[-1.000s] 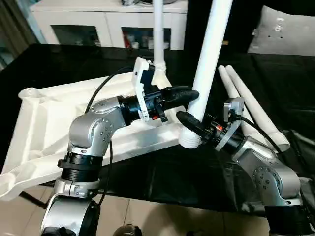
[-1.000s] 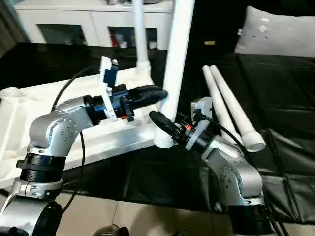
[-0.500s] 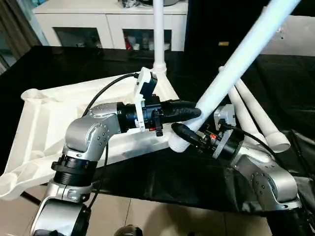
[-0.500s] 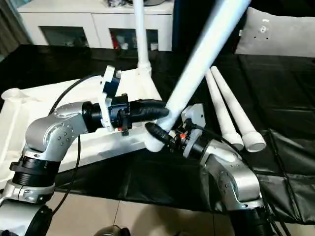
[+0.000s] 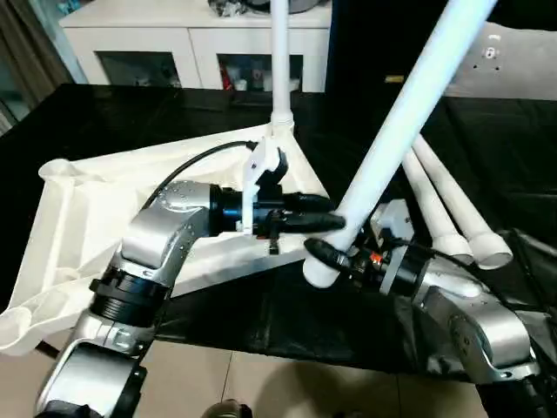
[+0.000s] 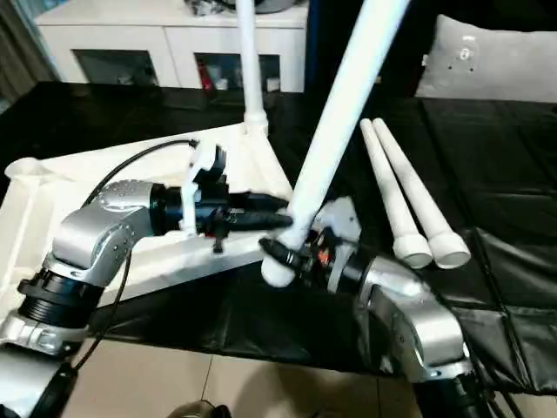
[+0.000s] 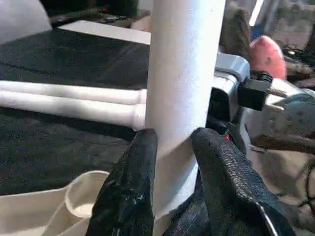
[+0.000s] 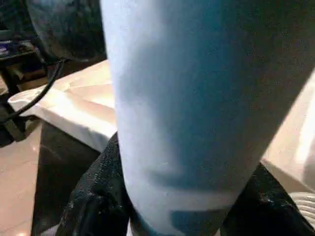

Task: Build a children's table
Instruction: Insert table leg to table base

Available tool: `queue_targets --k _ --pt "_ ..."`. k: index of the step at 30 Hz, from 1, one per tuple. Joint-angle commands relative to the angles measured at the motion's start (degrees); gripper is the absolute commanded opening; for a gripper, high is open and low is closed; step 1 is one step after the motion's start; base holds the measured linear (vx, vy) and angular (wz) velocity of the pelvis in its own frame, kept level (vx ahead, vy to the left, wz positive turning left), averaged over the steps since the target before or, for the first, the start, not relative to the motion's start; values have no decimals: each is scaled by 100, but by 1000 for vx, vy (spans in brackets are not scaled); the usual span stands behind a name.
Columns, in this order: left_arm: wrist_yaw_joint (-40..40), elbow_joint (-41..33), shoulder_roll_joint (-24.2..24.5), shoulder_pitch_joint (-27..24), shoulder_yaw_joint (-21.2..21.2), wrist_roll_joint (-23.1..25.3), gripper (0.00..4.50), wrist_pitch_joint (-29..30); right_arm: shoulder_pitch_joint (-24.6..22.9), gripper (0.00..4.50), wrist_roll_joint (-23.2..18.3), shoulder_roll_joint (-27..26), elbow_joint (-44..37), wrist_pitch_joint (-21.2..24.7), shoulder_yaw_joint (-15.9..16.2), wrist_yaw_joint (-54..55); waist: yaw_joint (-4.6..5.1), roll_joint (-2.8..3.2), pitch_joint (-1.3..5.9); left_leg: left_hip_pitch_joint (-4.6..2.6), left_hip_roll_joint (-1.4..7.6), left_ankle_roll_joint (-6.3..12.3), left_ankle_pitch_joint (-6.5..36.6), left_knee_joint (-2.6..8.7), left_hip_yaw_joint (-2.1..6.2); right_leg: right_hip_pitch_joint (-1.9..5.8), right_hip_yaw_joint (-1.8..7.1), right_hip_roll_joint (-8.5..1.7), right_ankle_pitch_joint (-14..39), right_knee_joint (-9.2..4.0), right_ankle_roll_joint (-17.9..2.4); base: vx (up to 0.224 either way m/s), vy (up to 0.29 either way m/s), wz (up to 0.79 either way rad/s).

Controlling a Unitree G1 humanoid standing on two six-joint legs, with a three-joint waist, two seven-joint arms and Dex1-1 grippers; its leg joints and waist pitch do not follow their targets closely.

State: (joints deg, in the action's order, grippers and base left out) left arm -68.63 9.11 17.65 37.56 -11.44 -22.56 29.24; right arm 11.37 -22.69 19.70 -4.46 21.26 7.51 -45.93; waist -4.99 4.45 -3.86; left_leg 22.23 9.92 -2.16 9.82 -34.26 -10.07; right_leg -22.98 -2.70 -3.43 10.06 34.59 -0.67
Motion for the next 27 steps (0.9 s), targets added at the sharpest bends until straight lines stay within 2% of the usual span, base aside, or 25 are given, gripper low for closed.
queue_targets --k 1,5,7,15,22,26,27 --pt "-471 -2 99 23 -259 -81 179 93 117 189 -5 -14 -302 -215 160 -173 -10 -84 472 -86 245 303 892 333 98 290 216 -431 1444 -413 -1088 0 0 0" --pt "-788 269 170 119 -363 -42 179 -76 93 189 34 20 -351 -247 219 -270 -7 -75 452 -100 248 257 1059 343 102 277 220 -432 1719 -440 -1049 0 0 0" --pt "-980 315 187 157 -381 -155 179 29 85 189 55 37 -357 -260 240 -301 -12 -75 444 -119 250 222 1159 348 100 257 222 -426 1856 -448 -1028 0 0 0" --pt "-1697 431 254 268 -437 -507 179 504 78 189 76 62 -363 -312 297 -348 -11 -74 442 -110 235 205 1184 344 101 262 230 -434 1985 -446 -1014 0 0 0" --pt "-1877 642 240 360 -424 -571 179 557 47 189 108 57 -407 -317 293 -373 -10 -69 458 -107 243 224 1107 340 108 273 228 -429 1765 -424 -1080 0 0 0" --pt "-1643 804 155 369 -349 -327 179 186 39 189 116 68 -406 -336 303 -352 -12 -65 455 -103 240 222 1124 340 107 281 224 -432 1804 -438 -1067 0 0 0" --pt "-1156 936 -2 355 -195 -136 179 -191 38 189 145 64 -394 -348 283 -304 -13 -60 457 -97 242 217 1131 339 116 283 219 -430 1798 -440 -1059 0 0 0"
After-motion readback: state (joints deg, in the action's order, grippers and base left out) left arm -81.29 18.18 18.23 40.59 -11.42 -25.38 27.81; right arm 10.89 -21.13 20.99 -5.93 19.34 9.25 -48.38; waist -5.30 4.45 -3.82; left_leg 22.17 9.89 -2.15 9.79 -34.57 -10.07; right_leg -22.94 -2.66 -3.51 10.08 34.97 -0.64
